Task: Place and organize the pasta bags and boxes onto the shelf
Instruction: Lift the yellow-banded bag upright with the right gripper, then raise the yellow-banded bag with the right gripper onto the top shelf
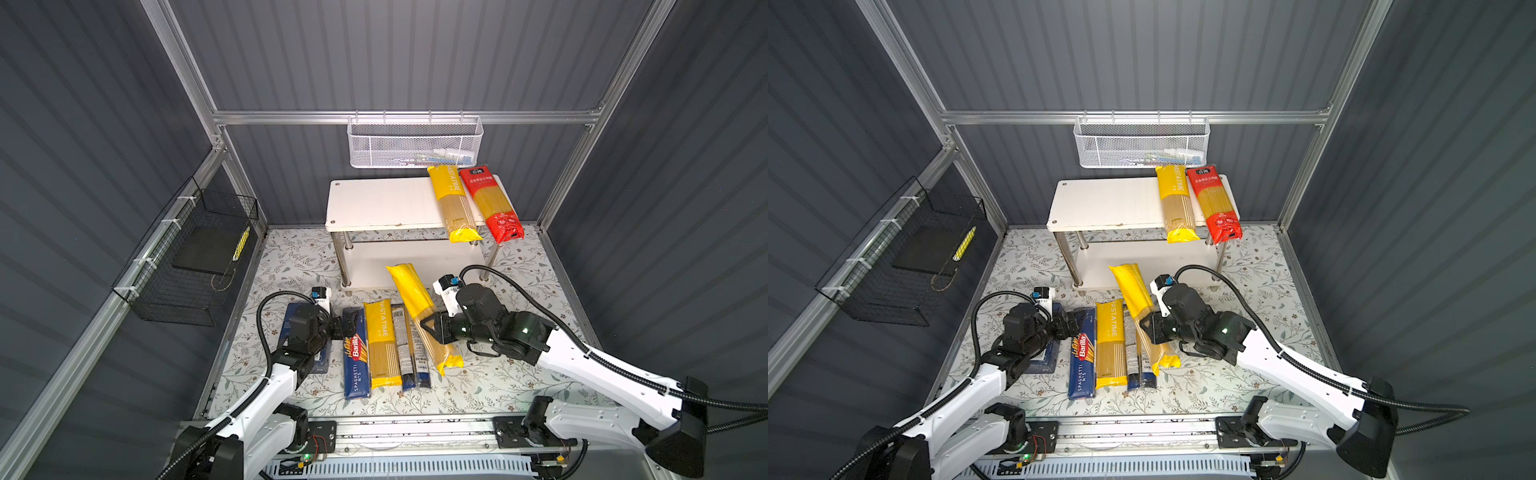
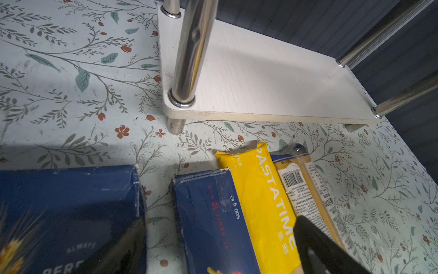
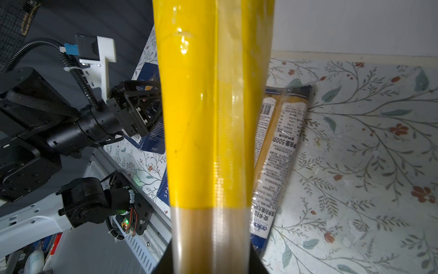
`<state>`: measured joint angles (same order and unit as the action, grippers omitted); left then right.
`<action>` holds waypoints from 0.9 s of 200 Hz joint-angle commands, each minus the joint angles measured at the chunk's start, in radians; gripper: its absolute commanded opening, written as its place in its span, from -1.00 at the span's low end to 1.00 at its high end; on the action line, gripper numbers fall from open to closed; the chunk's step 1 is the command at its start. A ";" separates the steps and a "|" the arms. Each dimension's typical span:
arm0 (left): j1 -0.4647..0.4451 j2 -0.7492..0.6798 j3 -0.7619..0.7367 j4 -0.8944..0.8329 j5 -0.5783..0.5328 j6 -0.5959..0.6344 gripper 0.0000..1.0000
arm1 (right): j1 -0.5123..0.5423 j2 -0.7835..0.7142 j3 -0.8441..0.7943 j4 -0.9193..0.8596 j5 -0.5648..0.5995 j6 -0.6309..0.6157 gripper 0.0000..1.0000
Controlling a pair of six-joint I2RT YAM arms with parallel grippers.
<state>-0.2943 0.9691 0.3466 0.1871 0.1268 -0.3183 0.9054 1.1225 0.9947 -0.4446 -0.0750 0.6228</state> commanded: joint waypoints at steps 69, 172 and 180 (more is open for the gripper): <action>-0.006 0.003 0.000 -0.005 -0.006 0.019 0.99 | 0.010 0.065 0.305 -0.006 0.058 -0.077 -0.51; -0.006 0.015 0.002 0.002 0.008 0.017 0.99 | 0.012 0.164 0.539 -0.072 0.055 -0.180 -0.51; -0.006 0.012 0.003 0.002 0.008 0.016 0.99 | 0.012 0.174 0.564 -0.083 0.065 -0.186 -0.51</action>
<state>-0.2943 0.9775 0.3466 0.1875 0.1272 -0.3183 0.9127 1.3003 1.4399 -0.6220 -0.0410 0.4858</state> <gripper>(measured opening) 0.993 0.249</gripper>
